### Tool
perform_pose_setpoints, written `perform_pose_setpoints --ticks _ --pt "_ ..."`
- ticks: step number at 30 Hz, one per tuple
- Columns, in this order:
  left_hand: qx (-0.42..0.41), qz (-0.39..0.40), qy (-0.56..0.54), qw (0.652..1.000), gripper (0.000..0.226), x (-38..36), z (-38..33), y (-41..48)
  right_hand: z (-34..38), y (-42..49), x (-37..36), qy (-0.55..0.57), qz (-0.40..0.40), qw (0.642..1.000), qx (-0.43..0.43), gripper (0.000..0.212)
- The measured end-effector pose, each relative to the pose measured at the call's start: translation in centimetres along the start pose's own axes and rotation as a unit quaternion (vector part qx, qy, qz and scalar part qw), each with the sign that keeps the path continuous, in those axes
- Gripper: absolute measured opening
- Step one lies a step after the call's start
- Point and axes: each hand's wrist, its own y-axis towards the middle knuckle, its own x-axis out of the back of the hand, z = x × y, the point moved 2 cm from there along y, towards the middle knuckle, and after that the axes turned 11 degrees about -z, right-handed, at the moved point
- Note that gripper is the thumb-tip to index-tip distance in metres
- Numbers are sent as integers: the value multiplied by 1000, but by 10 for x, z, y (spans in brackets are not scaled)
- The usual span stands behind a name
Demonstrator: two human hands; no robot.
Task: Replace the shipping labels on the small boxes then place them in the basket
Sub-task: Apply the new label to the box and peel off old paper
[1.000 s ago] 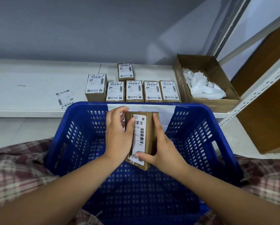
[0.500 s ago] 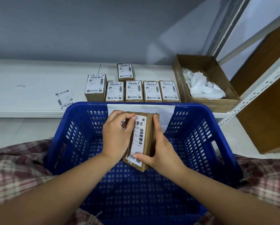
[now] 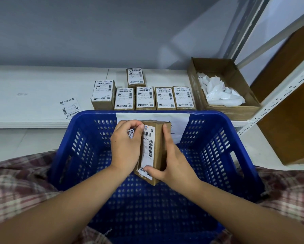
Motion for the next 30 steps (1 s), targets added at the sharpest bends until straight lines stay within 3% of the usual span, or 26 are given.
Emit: perform_pose_setpoints --ticks 6,23,27,30 --pt "-30 46 69 996 10 -4 2 0 0 -2 -3 13 7 1000 1 124" --pt "-96 69 41 992 10 -2 -3 -2 -2 2 2 91 -6 995 -45 116" --pt "-72 66 3 995 31 -1 -6 -1 -3 6 7 87 -19 995 -52 118" --pt "-95 50 25 994 30 -1 -7 -3 -2 5 7 81 -18 996 -45 118"
